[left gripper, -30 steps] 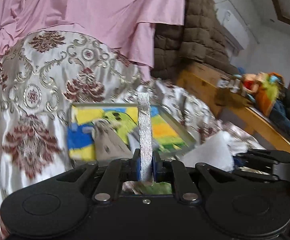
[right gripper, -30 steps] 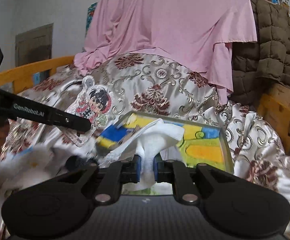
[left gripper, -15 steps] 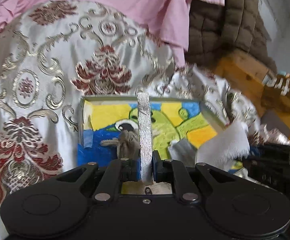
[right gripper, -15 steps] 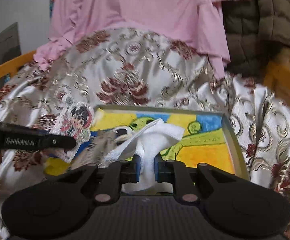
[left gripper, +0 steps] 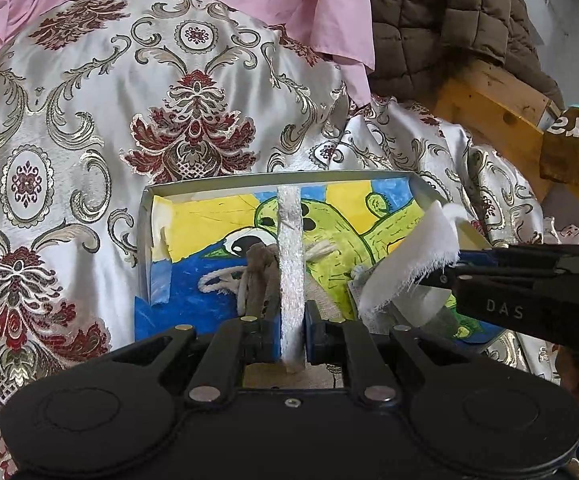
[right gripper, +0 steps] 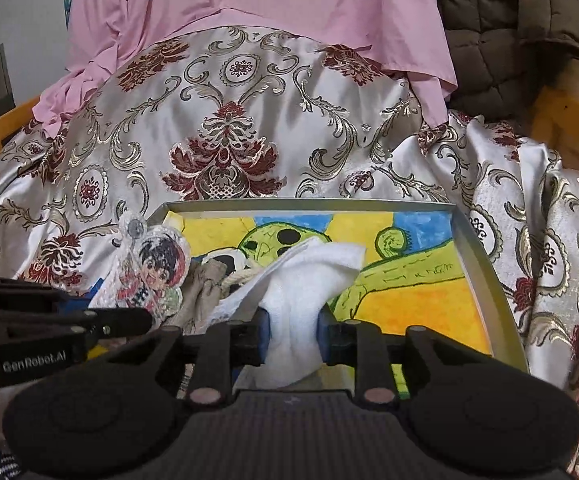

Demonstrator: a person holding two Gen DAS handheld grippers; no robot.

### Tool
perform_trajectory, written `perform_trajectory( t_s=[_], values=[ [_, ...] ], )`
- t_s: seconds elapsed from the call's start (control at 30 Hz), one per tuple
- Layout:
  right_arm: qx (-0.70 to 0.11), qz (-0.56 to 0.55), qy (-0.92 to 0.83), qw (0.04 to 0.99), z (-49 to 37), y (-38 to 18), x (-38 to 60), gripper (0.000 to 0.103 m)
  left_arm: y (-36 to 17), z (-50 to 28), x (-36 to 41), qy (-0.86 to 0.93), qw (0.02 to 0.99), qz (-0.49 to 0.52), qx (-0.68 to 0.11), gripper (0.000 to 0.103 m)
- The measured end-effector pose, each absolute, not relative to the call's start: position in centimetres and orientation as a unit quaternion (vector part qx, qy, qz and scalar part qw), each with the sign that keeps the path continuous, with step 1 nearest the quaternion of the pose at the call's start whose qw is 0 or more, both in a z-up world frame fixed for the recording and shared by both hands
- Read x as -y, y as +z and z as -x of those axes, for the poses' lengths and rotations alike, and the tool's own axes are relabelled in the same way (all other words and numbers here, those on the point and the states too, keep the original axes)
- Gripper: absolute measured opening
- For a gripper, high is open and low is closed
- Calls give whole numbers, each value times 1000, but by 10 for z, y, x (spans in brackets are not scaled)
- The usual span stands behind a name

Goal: Organize soft objects
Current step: 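Carry the packet and the tissue in both grippers over the tray, then lower both items into the tray and open both grippers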

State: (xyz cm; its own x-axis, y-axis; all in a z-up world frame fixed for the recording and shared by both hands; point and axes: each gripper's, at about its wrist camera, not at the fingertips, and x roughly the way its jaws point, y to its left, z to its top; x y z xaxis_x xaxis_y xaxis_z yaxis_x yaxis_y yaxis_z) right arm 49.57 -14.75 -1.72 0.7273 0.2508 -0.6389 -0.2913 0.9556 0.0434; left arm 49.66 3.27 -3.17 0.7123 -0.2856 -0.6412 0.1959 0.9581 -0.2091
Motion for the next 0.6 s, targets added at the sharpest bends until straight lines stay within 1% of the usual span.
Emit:
perform_trajectory(
  t_s=[0.07, 0.13, 0.17, 0.2, 0.27, 0.33, 0.4, 0.5, 0.57, 0.6],
  values=[
    [-340, 29, 145, 929, -500, -17, 146, 36, -32, -499, -32, -129, 924, 60, -356, 12],
    [-340, 32, 143, 929, -504, -15, 144, 46, -33, -501, -32, -127, 924, 60, -357, 12],
    [-338, 33, 142, 930, -505, -14, 143, 48, -33, -502, -32, -124, 923, 61, -358, 13],
    [-337, 33, 141, 930, -506, -13, 143, 52, -33, -502, -32, -123, 924, 62, -358, 13],
    [-335, 31, 140, 931, -507, -11, 144, 57, -33, -503, -33, -121, 924, 62, -358, 16],
    [-332, 34, 134, 933, -506, -9, 145, 66, -34, -502, -33, -118, 924, 61, -358, 19],
    [-329, 30, 131, 935, -504, -7, 148, 71, -34, -500, -34, -114, 925, 60, -359, 20],
    [-326, 22, 130, 936, -499, -4, 153, 76, -34, -498, -36, -104, 924, 60, -363, 28],
    [-322, 19, 128, 938, -494, 0, 156, 80, -33, -496, -37, -99, 924, 58, -366, 38],
    [-319, 18, 128, 939, -491, 3, 157, 82, -33, -495, -37, -96, 924, 56, -367, 41]
  ],
)
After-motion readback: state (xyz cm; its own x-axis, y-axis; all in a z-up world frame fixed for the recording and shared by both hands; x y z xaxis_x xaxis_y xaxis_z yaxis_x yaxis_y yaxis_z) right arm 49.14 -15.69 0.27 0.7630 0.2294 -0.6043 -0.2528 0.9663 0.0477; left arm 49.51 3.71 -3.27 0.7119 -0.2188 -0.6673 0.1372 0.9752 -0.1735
